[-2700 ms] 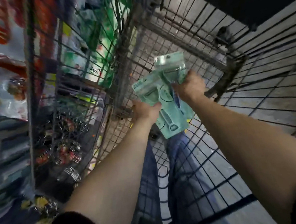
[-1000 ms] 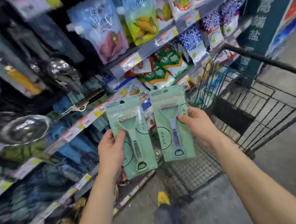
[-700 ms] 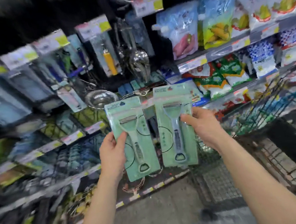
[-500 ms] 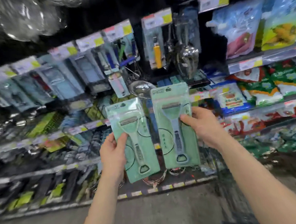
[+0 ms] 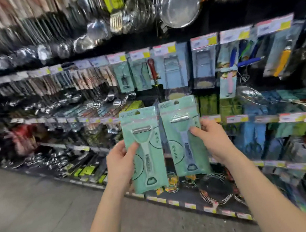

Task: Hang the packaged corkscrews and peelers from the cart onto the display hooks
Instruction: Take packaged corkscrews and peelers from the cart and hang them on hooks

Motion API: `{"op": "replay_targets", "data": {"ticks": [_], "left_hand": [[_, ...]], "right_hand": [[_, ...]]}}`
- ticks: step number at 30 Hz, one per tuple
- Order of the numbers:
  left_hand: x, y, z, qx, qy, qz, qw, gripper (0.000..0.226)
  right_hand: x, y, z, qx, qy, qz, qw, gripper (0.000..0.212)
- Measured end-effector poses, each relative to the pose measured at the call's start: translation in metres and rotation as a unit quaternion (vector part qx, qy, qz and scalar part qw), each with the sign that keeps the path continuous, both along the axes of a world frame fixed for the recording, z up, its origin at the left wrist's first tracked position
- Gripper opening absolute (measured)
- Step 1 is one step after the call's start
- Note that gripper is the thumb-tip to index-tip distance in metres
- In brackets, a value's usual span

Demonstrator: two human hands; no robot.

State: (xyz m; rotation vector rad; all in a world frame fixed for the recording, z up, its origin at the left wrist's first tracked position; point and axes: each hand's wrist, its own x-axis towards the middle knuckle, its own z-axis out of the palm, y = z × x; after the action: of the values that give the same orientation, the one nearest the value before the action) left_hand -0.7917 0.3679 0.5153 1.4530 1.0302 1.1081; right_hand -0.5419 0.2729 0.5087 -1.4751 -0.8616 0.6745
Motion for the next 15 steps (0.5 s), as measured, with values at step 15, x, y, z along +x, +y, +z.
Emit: {"op": "replay_targets", "data": {"ticks": [15], "left_hand": [[-0.112,0.113,0.009,-0.012,-0.049,-0.021,0.999,0.012]], "right_hand": [[-0.12,0.148,0.016,0.005,-0.014,-0.018,1.0,0.017]]}}
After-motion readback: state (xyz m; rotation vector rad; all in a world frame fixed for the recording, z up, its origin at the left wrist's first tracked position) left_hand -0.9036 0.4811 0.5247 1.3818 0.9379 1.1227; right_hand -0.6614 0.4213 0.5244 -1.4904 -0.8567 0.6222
